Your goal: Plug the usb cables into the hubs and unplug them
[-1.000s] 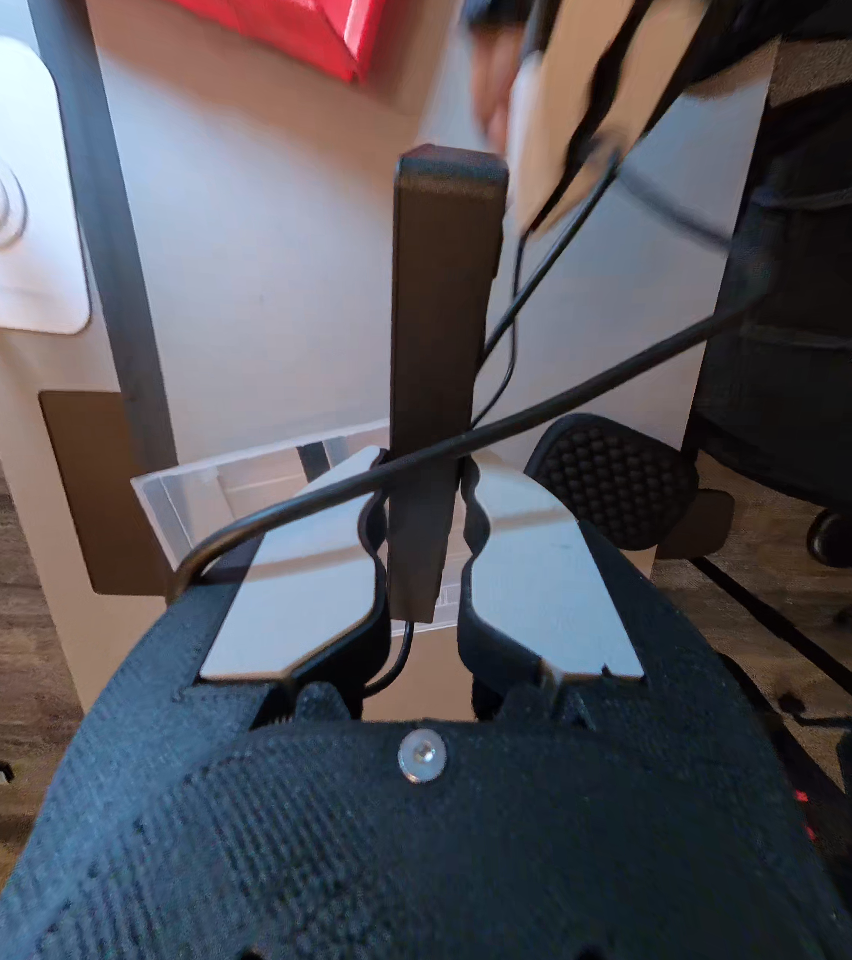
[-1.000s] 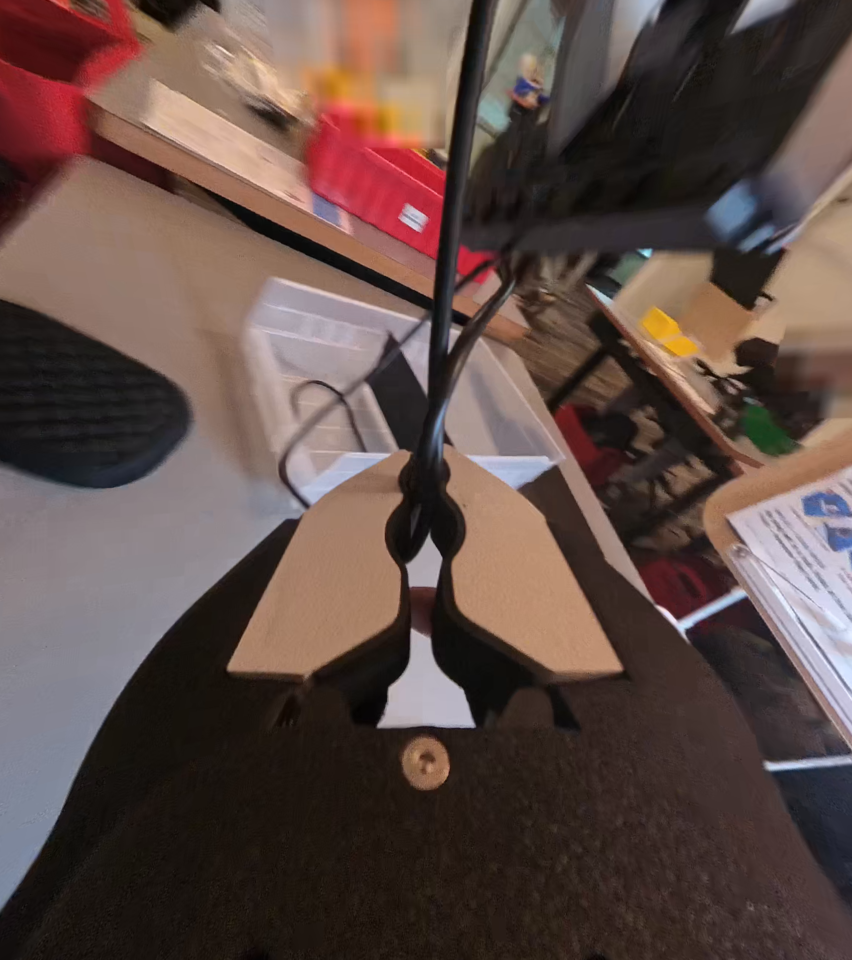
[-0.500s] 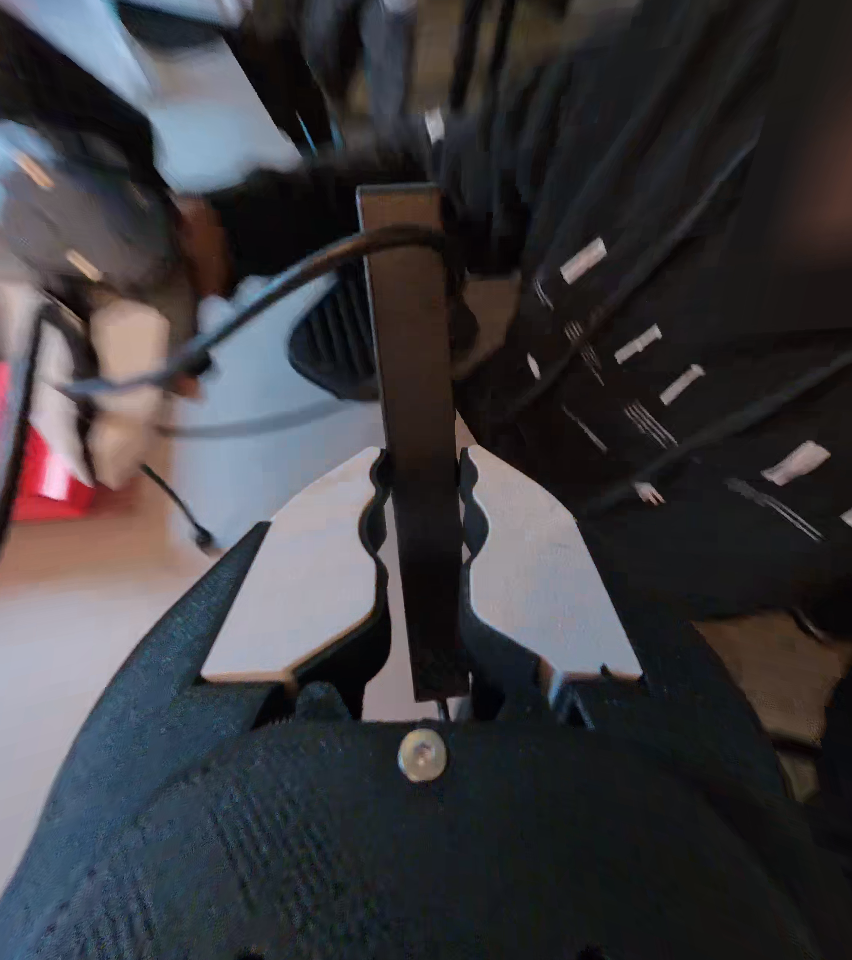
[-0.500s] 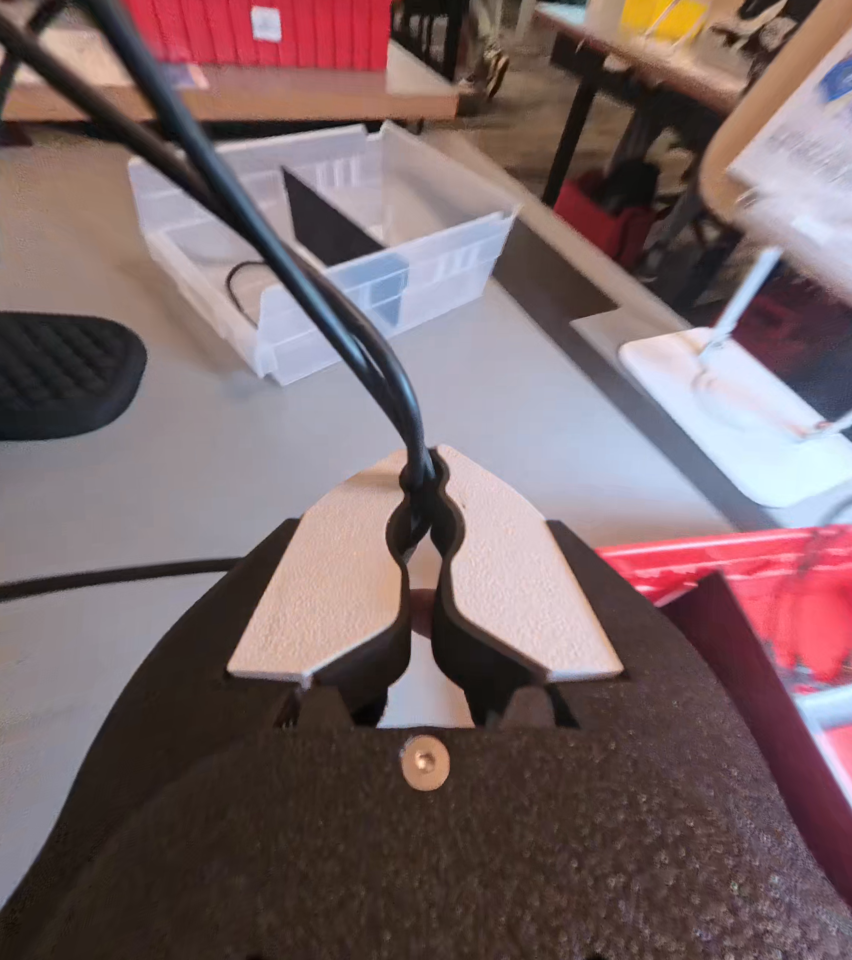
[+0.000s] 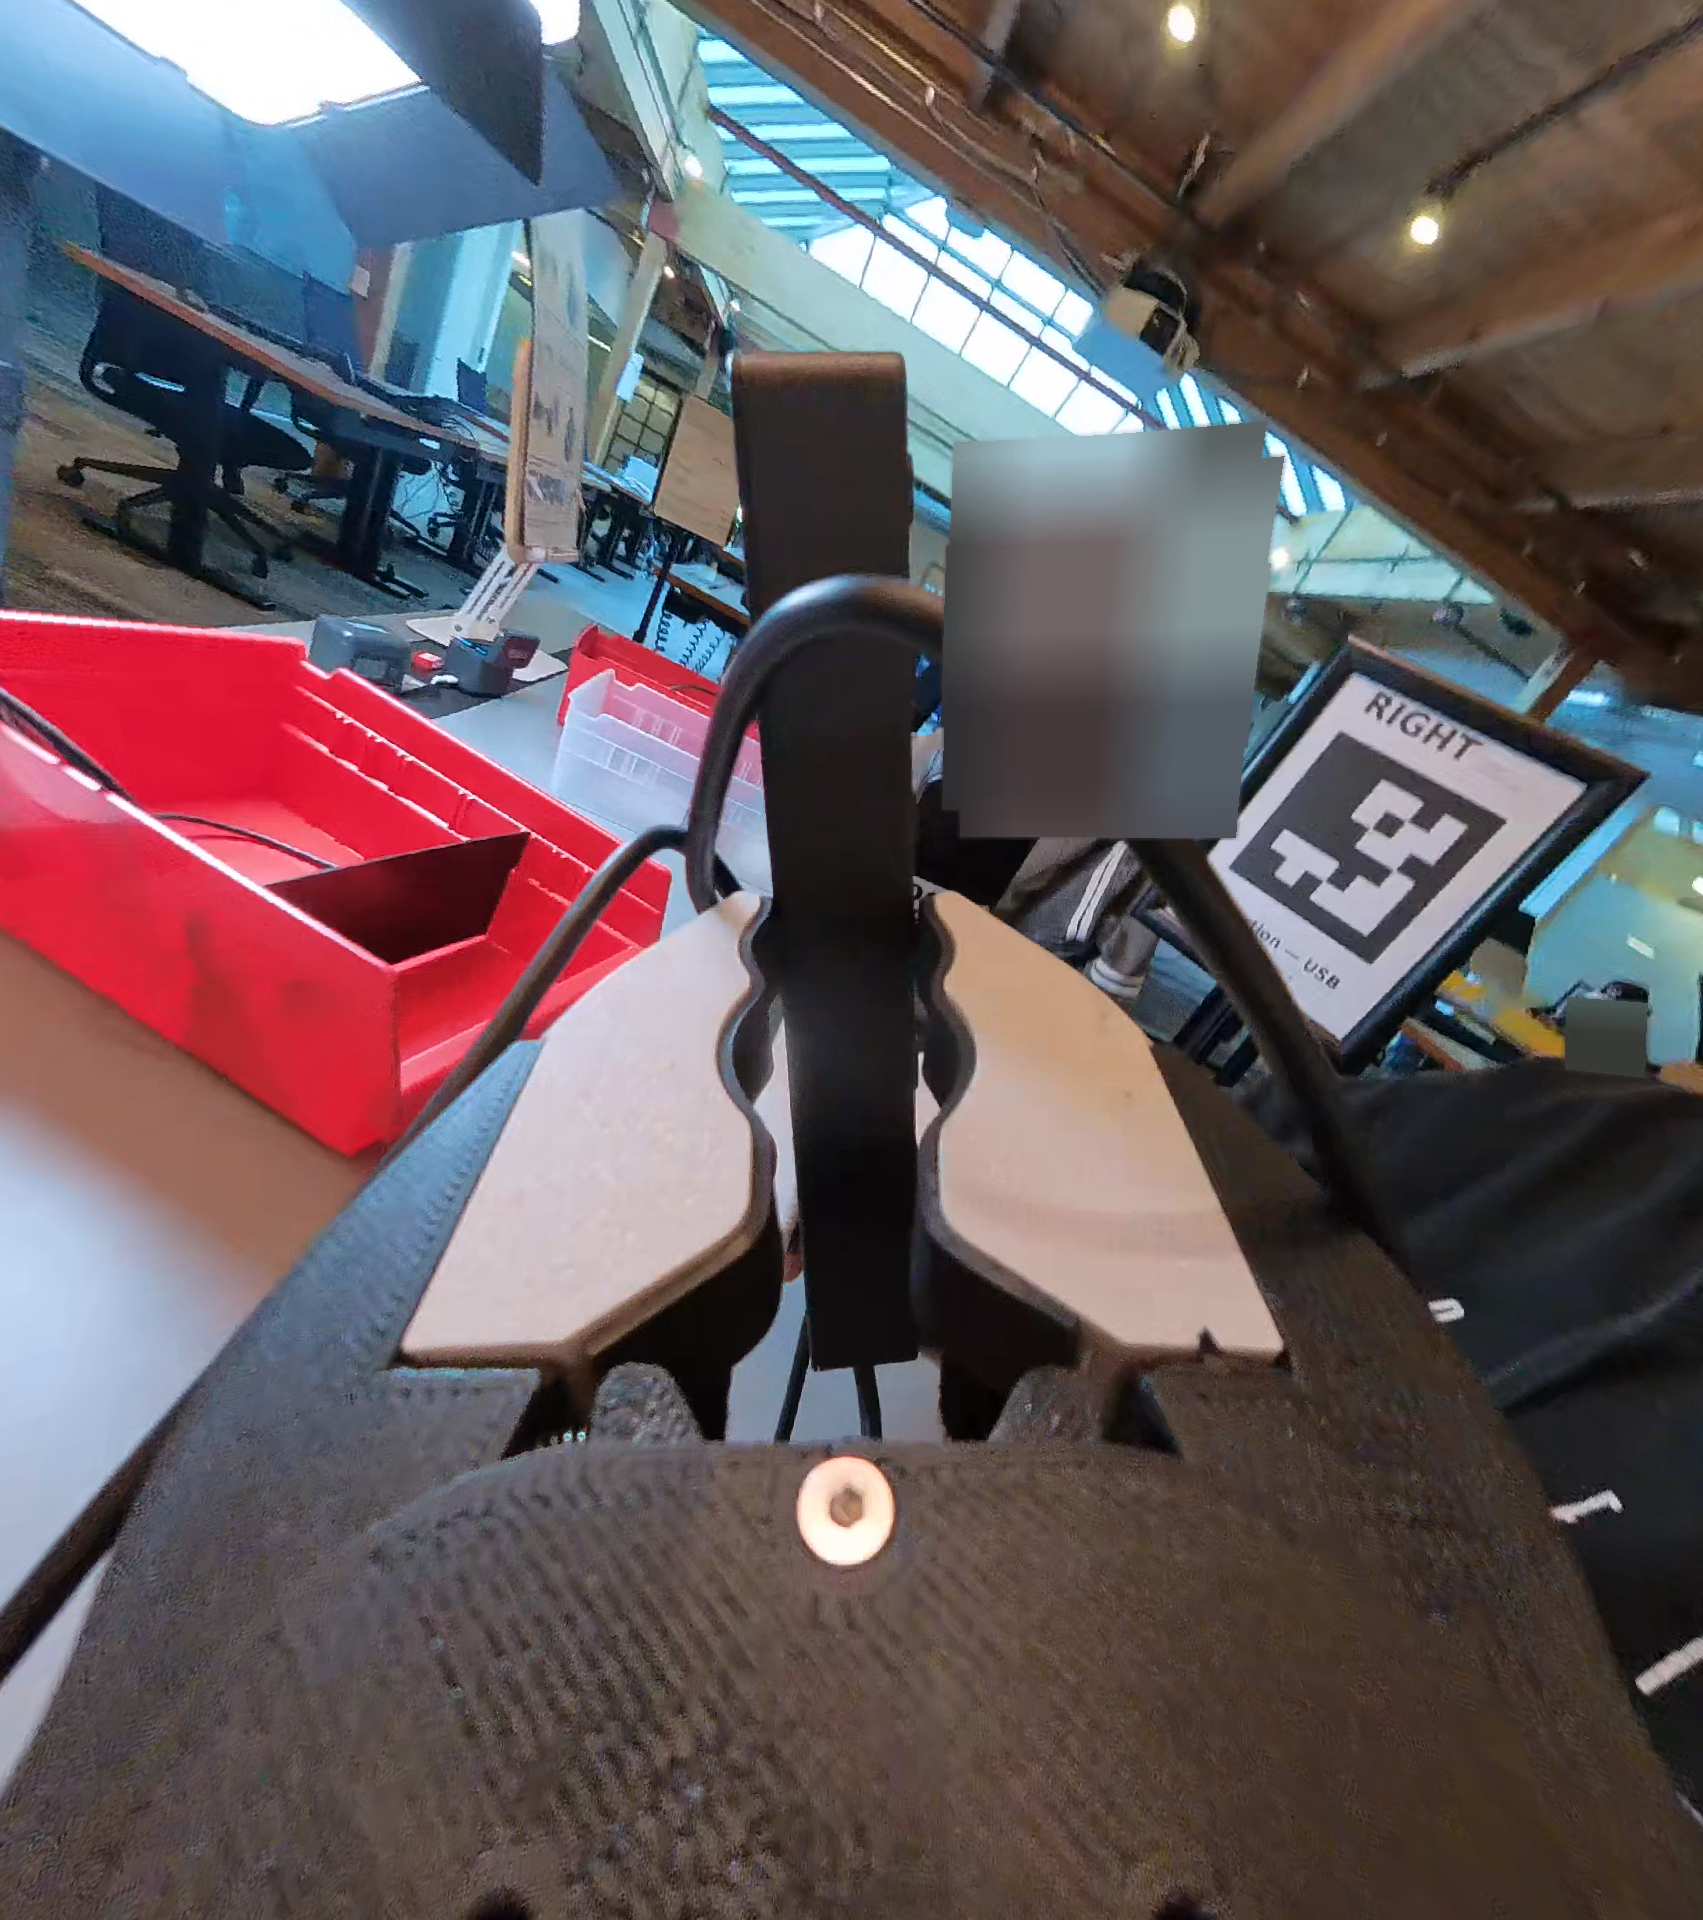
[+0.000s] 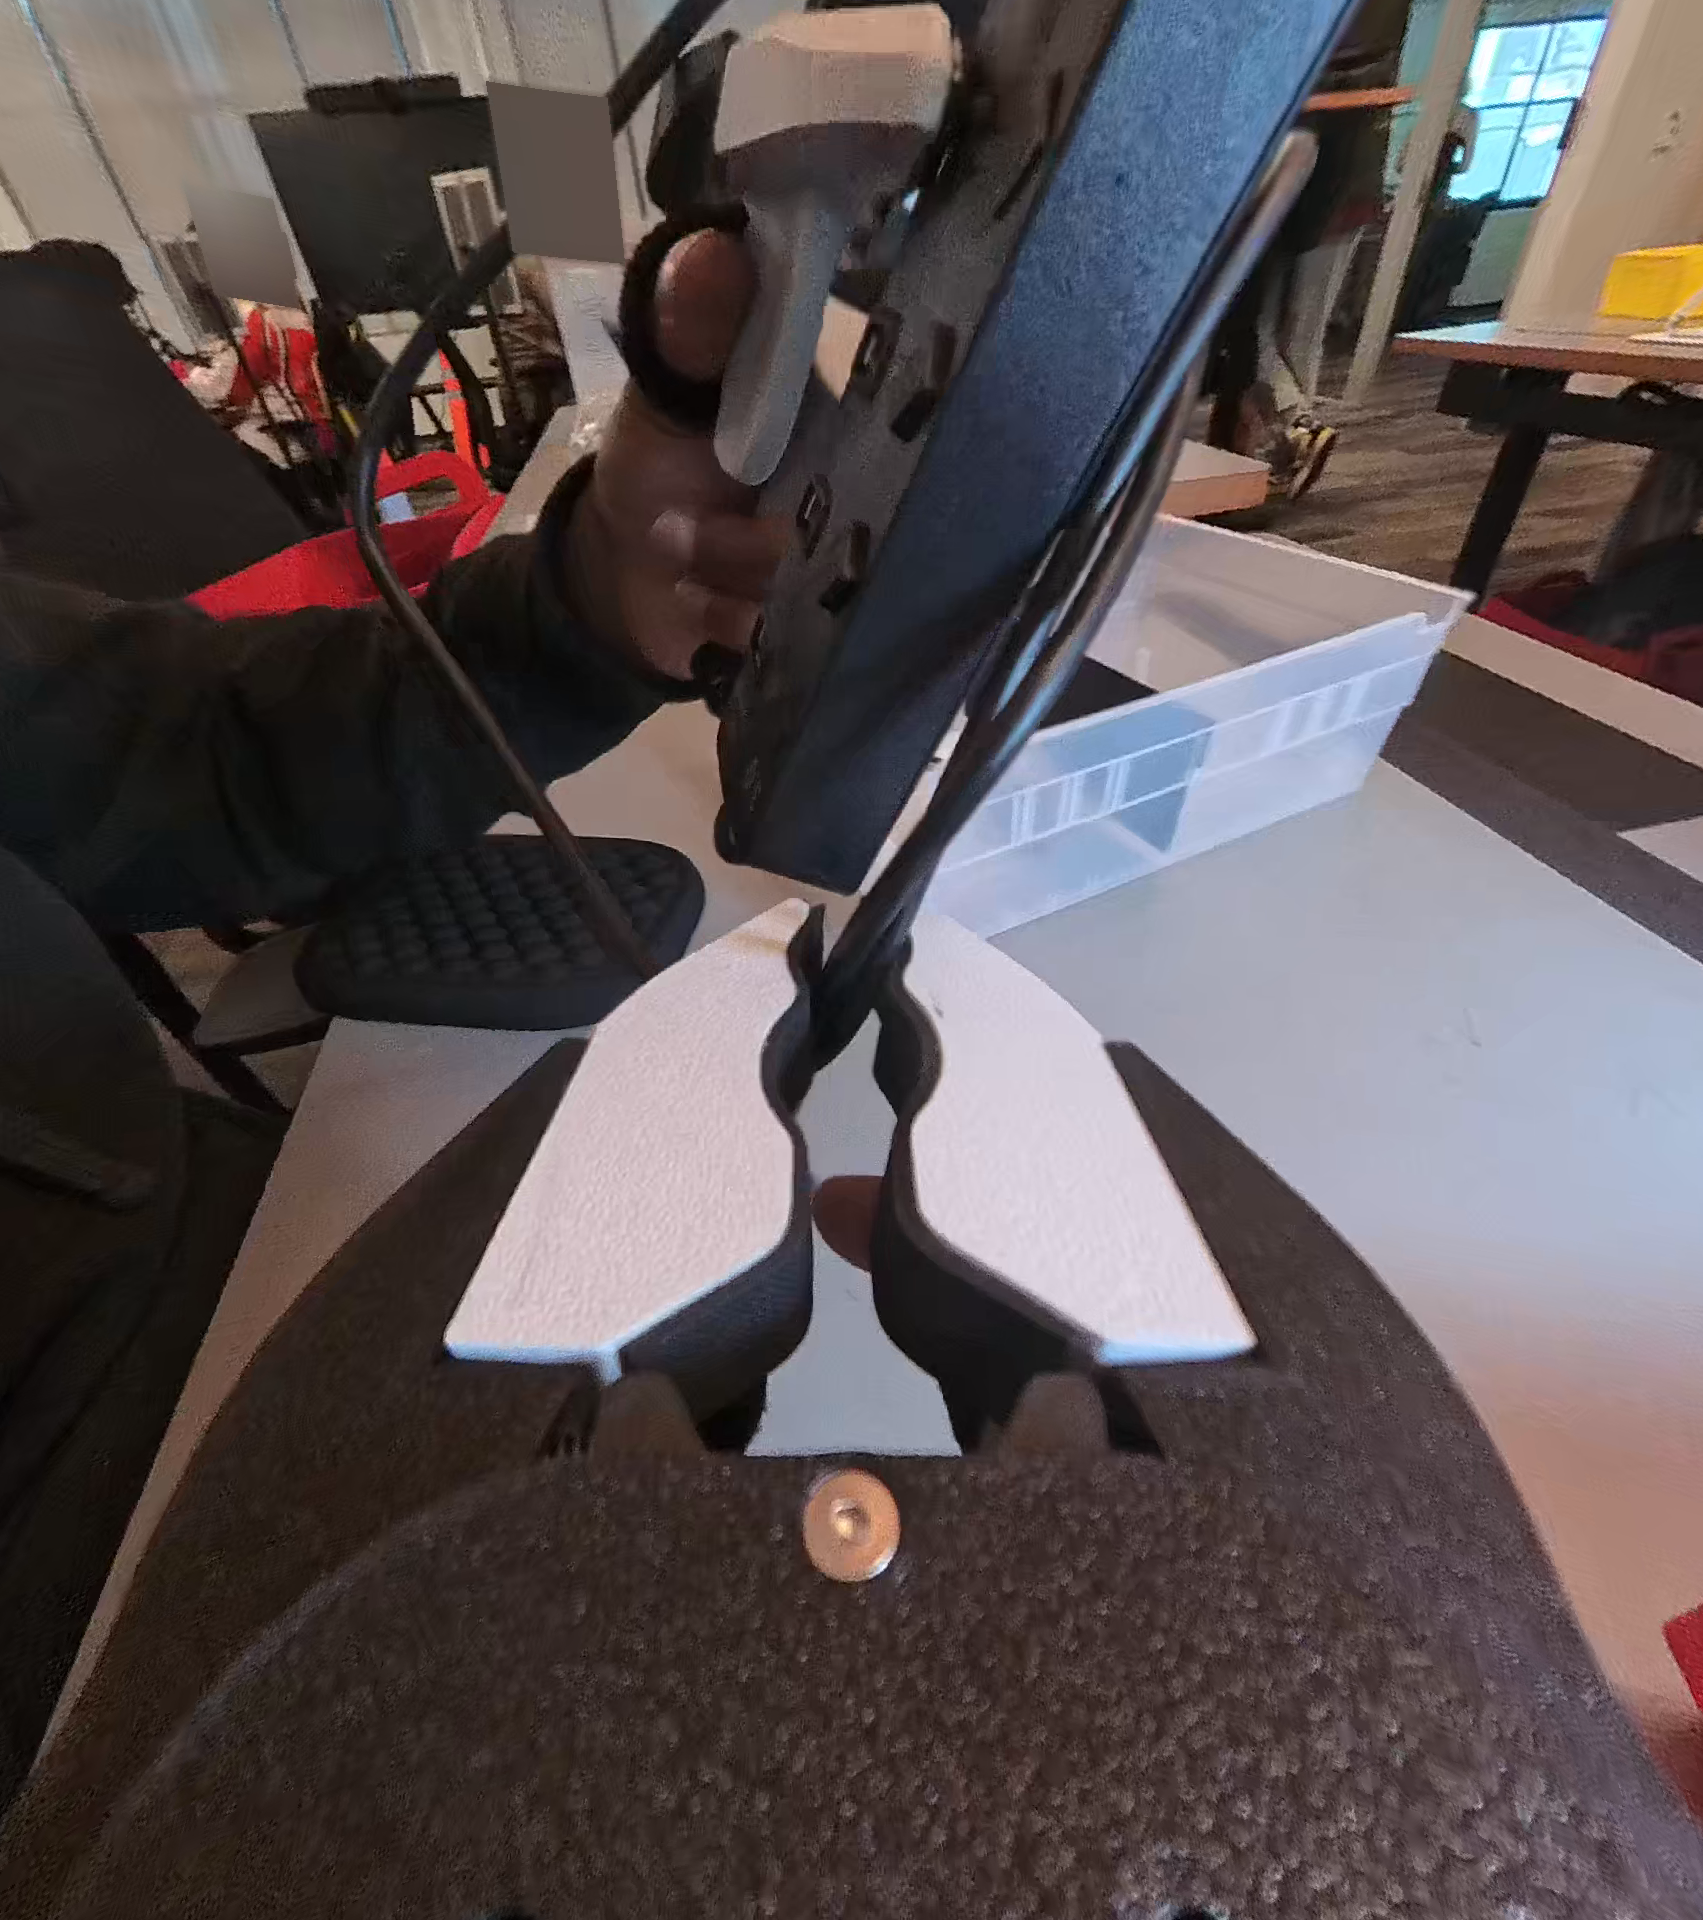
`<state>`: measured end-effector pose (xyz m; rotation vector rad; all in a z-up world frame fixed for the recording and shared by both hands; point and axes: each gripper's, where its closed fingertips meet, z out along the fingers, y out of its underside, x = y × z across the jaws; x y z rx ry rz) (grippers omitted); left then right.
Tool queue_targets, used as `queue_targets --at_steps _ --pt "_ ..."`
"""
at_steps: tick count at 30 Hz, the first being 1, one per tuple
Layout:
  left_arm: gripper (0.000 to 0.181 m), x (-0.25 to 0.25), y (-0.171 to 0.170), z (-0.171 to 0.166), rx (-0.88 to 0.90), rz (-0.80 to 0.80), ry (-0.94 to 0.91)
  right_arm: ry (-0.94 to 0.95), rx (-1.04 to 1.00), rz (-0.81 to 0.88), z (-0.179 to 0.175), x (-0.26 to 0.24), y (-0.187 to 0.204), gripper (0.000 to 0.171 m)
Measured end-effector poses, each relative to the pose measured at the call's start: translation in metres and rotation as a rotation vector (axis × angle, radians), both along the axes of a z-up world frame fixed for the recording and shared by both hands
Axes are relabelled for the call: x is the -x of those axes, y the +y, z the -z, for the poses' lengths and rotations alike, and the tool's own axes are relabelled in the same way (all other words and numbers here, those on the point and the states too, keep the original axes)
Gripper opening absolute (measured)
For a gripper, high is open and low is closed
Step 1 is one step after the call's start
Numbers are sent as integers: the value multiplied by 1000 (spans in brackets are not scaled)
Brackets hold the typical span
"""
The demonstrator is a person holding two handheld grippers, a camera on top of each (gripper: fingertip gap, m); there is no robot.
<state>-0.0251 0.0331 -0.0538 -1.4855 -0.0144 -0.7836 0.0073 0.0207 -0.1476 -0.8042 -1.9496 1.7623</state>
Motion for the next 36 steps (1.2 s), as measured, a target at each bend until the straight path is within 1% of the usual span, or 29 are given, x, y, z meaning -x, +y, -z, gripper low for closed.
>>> queue_targets --at_steps 3,5,9,12,13,16,18,20,22,23,24,26,27,28,30,31,32,34,36 --pt "25 5 4 8 -28 -37 -71 -28 40 3 6 2 0 7" --pt "26 9 6 11 -61 -73 -125 -37 78 -11 7 1 -2 11" --pt "25 22 7 16 -134 -178 -232 -88 210 -31 4 3 -8 40" --pt "26 23 8 21 -197 -217 -342 -103 286 13 2 10 -8 47" --pt "26 20 10 24 -198 -219 -362 -103 291 20 2 12 -9 47" --pt "25 14 12 24 -211 -194 -365 -85 284 -11 0 6 -7 38" --pt "26 11 13 26 -147 -119 -344 -86 267 -44 -6 0 0 34" --pt "28 9 7 29 -63 -14 -313 -72 265 -27 -18 -3 15 28" --pt "26 0 -4 44 85 115 -242 -60 228 8 -27 -5 36 26" --pt "24 -7 -10 59 186 157 -170 -46 202 18 -32 -8 45 26" --pt "23 -10 -16 81 299 168 -55 -33 182 32 -36 -9 54 25" --pt "20 -2 -35 132 535 112 259 -23 146 86 -41 -10 71 25" --pt "19 3 -46 147 606 85 381 -20 121 111 -41 -10 79 24" --pt "18 9 -54 153 646 51 451 -21 90 134 -40 -10 85 25" --pt "15 14 -70 148 662 -2 504 -31 58 165 -38 -10 94 25" --pt "17 16 -73 136 617 -51 527 -44 58 173 -37 -10 96 25" --pt "19 22 -71 121 553 -140 558 -59 64 181 -36 -9 97 24" --pt "31 27 -63 94 431 -294 638 -87 77 180 -35 -7 93 24" --pt "49 18 -48 83 368 -376 738 -109 108 175 -35 -4 84 25"
